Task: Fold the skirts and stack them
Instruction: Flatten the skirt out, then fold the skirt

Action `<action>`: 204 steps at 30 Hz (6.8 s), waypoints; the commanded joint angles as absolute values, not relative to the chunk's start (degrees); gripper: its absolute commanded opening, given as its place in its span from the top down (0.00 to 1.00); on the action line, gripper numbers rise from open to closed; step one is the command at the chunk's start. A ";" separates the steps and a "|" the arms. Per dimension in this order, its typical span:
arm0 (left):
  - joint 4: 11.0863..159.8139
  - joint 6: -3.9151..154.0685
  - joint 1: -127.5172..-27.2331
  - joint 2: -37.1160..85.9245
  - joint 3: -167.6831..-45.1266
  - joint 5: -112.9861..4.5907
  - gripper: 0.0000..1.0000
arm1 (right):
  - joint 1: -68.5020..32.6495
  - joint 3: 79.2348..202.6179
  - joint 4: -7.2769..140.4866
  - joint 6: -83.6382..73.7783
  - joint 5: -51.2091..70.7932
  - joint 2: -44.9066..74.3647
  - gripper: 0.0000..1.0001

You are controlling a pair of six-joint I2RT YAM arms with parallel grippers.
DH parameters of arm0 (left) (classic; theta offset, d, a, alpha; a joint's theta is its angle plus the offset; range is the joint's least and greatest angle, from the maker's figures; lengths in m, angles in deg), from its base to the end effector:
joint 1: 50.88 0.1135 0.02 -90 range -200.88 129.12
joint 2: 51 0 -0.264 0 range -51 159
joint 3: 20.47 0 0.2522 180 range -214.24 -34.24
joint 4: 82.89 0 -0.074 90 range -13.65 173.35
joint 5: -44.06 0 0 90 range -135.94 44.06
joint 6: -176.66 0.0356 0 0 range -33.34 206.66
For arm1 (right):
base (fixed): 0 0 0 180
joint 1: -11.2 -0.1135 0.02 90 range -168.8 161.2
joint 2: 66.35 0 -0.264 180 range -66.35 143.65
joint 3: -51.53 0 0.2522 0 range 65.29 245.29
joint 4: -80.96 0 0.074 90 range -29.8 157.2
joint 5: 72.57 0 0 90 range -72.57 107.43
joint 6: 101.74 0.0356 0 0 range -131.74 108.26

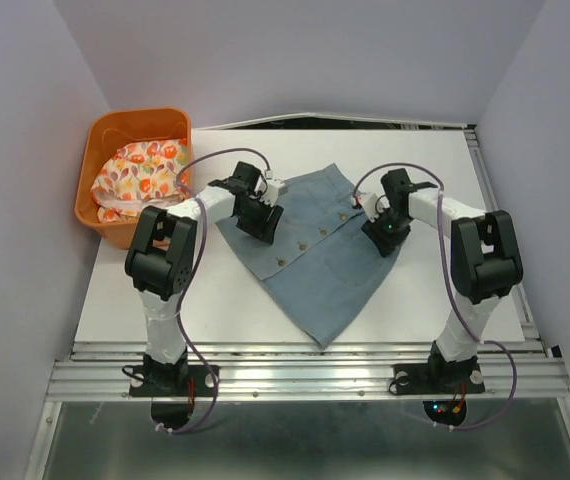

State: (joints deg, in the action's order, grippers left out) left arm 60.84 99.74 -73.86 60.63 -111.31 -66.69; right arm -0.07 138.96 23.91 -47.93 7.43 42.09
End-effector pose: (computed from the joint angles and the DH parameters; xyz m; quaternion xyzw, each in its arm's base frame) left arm 0.3739 -0.1722 0.1794 0.3405 0.8812 -0.1961 0.2629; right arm 0.3533 0.0767 0.1668 -0.4070 0.9034 0.0623 0.1199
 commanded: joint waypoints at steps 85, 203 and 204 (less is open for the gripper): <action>44.94 123.39 -60.98 91.03 -162.56 -66.50 0.77 | 11.29 187.55 17.10 -26.60 -24.57 69.70 0.33; 56.36 135.52 -77.07 25.02 -75.29 -66.59 0.72 | 1.97 109.94 35.23 -61.14 -9.89 11.79 0.73; 56.19 135.78 -77.07 25.20 -75.02 -66.33 0.70 | 1.97 109.94 33.82 -61.14 -10.68 11.00 0.66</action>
